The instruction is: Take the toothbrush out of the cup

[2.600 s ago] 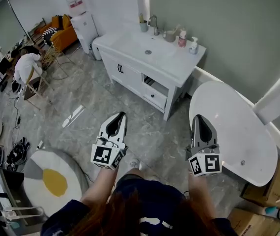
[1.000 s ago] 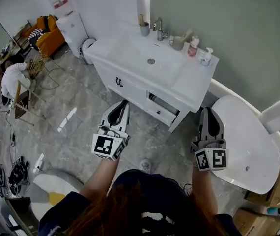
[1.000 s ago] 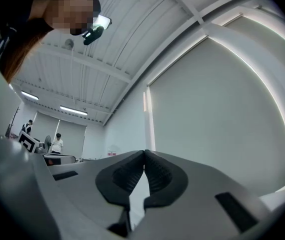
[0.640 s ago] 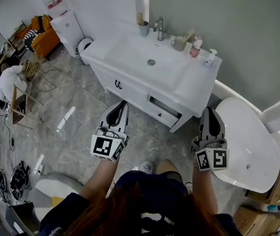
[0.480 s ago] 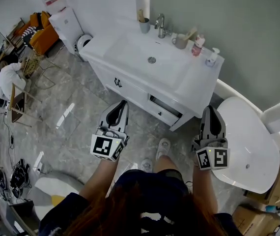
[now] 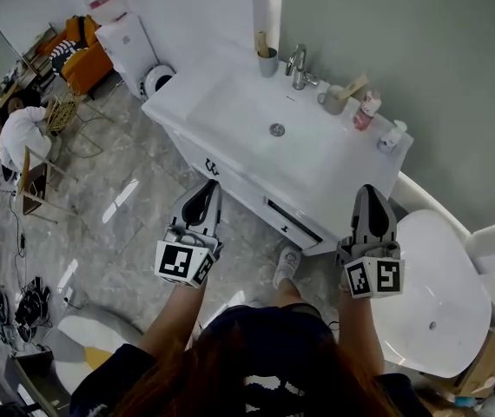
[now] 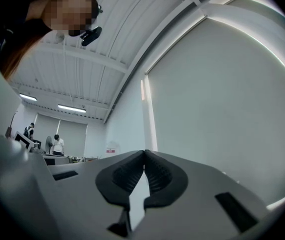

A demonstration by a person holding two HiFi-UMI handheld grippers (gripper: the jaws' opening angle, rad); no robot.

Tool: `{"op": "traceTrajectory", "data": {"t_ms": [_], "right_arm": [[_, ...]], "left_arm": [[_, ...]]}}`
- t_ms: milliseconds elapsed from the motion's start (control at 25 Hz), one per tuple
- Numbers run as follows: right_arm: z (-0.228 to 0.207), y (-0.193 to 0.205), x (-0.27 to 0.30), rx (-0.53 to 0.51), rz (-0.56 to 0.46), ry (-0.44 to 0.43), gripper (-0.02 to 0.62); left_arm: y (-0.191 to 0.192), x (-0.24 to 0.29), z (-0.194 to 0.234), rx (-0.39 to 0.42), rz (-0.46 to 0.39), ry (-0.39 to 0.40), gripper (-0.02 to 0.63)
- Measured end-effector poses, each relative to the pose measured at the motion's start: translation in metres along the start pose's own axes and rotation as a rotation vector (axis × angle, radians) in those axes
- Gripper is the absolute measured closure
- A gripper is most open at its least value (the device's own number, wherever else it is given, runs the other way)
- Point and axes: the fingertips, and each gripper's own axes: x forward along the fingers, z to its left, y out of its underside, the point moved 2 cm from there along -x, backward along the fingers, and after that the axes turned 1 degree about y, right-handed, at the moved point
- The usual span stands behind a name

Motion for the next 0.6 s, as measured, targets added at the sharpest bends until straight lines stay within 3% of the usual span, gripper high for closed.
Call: {"op": "traceTrajectory", "data": {"t_ms": [320,600], "right_arm": [[-0.072,0.001,0.110,0.006,-0.005,-0.047,0.580],[-0.116,0.009,0.160,0.008,0.004,-0.043,0.580]], "left_arm": [[-0.007,0.119,0.016,0.010,-0.020,-0.017,0.571],[-0.005,0.197,0.025,-0.002,-0.049,-0.003,0.571]]}}
